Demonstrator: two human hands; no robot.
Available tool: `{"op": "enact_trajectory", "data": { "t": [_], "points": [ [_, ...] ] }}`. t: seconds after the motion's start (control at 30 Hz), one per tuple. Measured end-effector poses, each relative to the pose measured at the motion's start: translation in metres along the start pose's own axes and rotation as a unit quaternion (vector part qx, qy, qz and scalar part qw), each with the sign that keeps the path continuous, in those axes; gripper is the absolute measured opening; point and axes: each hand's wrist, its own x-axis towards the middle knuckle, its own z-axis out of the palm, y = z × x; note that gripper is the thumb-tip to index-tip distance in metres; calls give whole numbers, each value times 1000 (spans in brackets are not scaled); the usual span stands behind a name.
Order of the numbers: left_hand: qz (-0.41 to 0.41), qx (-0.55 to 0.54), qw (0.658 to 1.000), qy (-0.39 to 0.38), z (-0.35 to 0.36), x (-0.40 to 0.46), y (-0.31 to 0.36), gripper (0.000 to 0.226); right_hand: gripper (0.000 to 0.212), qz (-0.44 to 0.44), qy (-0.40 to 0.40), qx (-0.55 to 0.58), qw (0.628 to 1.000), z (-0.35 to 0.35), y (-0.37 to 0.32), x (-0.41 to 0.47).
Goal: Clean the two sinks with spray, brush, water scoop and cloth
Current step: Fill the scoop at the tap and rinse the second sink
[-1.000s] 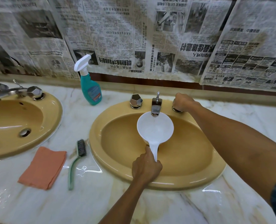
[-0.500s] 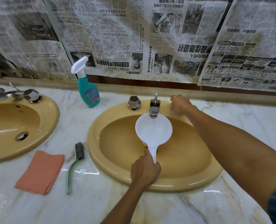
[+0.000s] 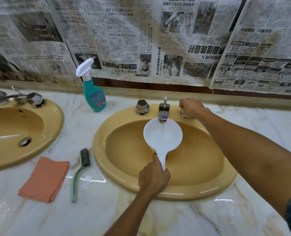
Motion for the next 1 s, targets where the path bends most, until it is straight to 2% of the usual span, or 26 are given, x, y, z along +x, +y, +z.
{"op": "enact_trajectory", "data": {
  "t": [0.13,0.27,0.67,0.8,0.9,1.0],
  "points": [
    [0,1,1000,-2,0,1,0,28,45,1,7,14,1000,3,2,3],
    [1,-1,1000,-6,0,0,0,28,38,7,10,4,1000,7,1,4],
    [-18,-23,999,-22,-3,4,0,27,37,12,16,-1,1000,7,0,3],
    [-77,-132,986,-66,-4,13,1,32,35,21,15,-8,1000,6,-2,3],
    [-106,-273,953,-77,-4,15,2,30,34,22,10,-18,1000,6,-3,3],
    [-102,-362,922,-89,-9,17,1,31,34,24,12,-17,1000,6,-4,2]
  ]
}}
